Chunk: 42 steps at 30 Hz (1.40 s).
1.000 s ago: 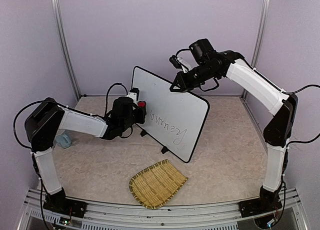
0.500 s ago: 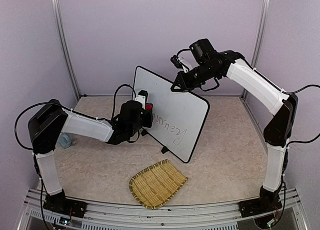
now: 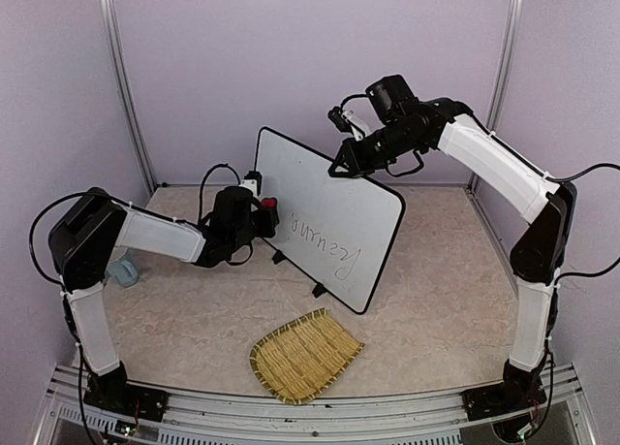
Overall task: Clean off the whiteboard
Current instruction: Erase the center of the whiteboard.
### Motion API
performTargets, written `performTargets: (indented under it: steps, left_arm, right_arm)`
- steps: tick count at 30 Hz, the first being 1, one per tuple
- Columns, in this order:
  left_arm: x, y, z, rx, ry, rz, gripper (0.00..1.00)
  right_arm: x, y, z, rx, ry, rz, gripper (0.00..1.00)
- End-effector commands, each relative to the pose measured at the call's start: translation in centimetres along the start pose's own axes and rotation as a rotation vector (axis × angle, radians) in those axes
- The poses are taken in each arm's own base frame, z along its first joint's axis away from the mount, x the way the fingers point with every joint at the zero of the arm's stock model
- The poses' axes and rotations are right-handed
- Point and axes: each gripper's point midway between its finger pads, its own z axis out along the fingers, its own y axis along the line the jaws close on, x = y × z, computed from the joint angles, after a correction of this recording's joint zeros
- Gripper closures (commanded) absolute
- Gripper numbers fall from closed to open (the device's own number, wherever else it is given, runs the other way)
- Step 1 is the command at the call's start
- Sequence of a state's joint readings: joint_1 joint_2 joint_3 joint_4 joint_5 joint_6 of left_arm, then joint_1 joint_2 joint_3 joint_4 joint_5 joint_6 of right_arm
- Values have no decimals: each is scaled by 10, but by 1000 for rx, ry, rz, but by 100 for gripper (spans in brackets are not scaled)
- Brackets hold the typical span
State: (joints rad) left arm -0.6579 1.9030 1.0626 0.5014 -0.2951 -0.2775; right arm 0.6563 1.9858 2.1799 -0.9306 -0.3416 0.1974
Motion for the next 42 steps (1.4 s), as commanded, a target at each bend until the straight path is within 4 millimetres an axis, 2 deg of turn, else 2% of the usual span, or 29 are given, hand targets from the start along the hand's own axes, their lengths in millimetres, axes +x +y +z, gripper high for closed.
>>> performTargets:
  steps: [1, 10, 32, 35, 37, 38, 42]
  left_arm:
    - [17, -16, 5, 68, 37, -29, 82]
    - [48, -53, 0, 112, 75, 2, 82]
    - [89, -65, -8, 108, 154, -201, 82]
    - [83, -72, -11, 121, 132, -207, 82]
    - [72, -75, -12, 128, 101, -212, 82]
    - [53, -78, -14, 140, 50, -224, 82]
    - [27, -93, -14, 197, -1, -226, 81]
  right_arm:
    - [29, 63, 13, -258, 111, -27, 100]
    - [29, 62, 14, -254, 112, -25, 100]
    - [29, 62, 14, -256, 111, -25, 100]
    - [29, 62, 13, -255, 110, -25, 100]
    - [29, 62, 13, -254, 111, -26, 100]
    - [30, 62, 14, -255, 114, -23, 100]
    - [29, 62, 13, -254, 112, -25, 100]
